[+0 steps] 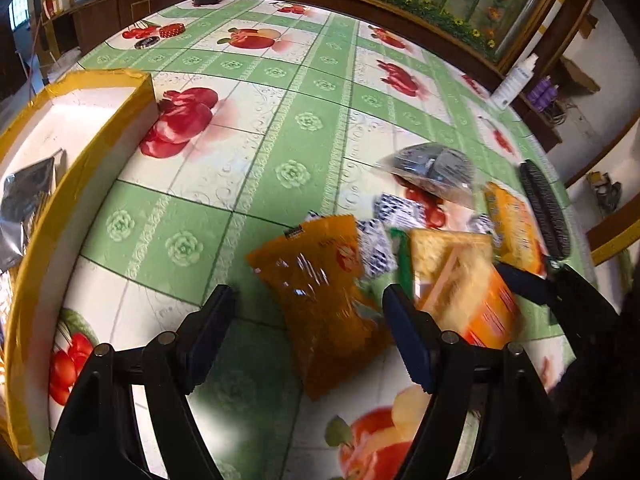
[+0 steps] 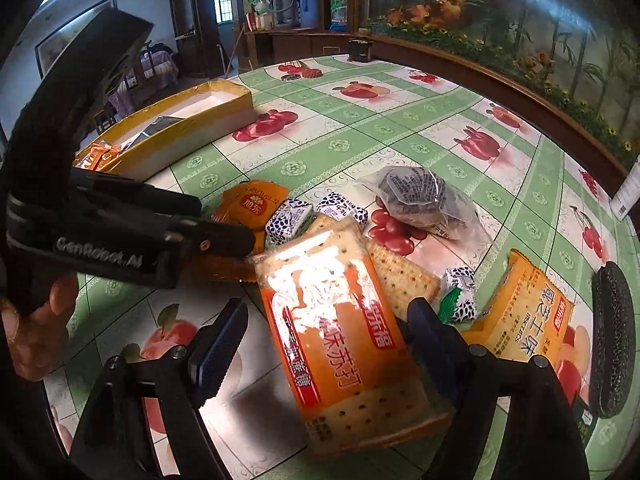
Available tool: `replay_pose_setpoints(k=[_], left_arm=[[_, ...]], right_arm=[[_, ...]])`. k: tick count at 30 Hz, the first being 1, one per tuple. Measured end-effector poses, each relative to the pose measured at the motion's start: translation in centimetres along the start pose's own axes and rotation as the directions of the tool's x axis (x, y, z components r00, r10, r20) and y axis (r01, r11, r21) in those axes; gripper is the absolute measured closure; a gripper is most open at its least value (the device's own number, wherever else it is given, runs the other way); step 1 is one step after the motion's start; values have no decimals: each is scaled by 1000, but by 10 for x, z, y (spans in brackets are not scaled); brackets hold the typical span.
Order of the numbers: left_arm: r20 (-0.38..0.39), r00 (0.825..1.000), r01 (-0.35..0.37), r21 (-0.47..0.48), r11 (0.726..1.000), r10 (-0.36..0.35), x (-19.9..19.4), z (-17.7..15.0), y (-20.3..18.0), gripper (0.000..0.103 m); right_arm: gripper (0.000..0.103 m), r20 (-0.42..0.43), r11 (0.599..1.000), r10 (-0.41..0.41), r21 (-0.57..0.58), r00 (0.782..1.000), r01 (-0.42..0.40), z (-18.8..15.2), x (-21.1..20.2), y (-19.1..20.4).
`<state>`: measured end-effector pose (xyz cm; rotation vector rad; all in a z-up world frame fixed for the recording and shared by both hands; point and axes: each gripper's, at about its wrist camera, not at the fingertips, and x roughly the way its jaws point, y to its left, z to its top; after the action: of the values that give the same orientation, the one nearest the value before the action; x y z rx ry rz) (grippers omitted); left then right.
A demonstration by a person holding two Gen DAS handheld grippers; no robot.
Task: Organize snacks
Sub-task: 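Grasp orange soda-cracker pack with right tool and lift it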
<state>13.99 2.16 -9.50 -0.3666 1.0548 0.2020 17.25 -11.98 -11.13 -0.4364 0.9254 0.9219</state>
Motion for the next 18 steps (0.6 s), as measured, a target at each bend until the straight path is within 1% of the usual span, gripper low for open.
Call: replay_pose_setpoints(k=[2, 4, 6, 8, 10, 11, 12, 15, 17, 18], left_arm=[[21, 997, -72, 28, 997, 72, 4, 2, -3, 27], [41, 992, -118, 68, 991, 116, 7, 1, -6, 27], [61, 986, -161, 118, 980, 155, 10, -3, -8, 26], [77, 988, -147, 138, 979, 137, 7, -8, -6, 30], [85, 989, -137, 158, 978, 125, 3, -11, -2, 44], [86, 989, -130, 164, 978, 117, 0, -12, 1, 49], [88, 990, -124, 170, 978, 110, -2, -14, 4, 58], [83, 993, -94, 178, 980, 80, -7, -17, 11, 64], [79, 996, -65, 176, 982, 51, -11, -21, 15, 65], [75, 997, -43, 172, 984, 30, -13, -22, 17, 66]], right_arm=[[21, 13, 1000, 10, 25, 1000, -10, -1, -2, 1], [20, 16, 999, 6, 38, 1000, -7, -1, -1, 4], [19, 11, 1000, -10, 27, 1000, 10, -2, 0, 9], [19, 0, 1000, -25, 11, 1000, 25, -3, 1, 14], [20, -10, 999, -37, 0, 999, 37, -6, 0, 18], [21, -19, 999, -45, -7, 999, 44, -8, 0, 19], [21, -28, 998, -54, -16, 998, 54, -10, 0, 21], [28, -77, 998, -65, -29, 995, 62, -19, 7, 24], [32, -66, 999, -35, 25, 997, 37, -22, 5, 19], [35, -63, 998, -41, 39, 997, 44, -23, 4, 18]])
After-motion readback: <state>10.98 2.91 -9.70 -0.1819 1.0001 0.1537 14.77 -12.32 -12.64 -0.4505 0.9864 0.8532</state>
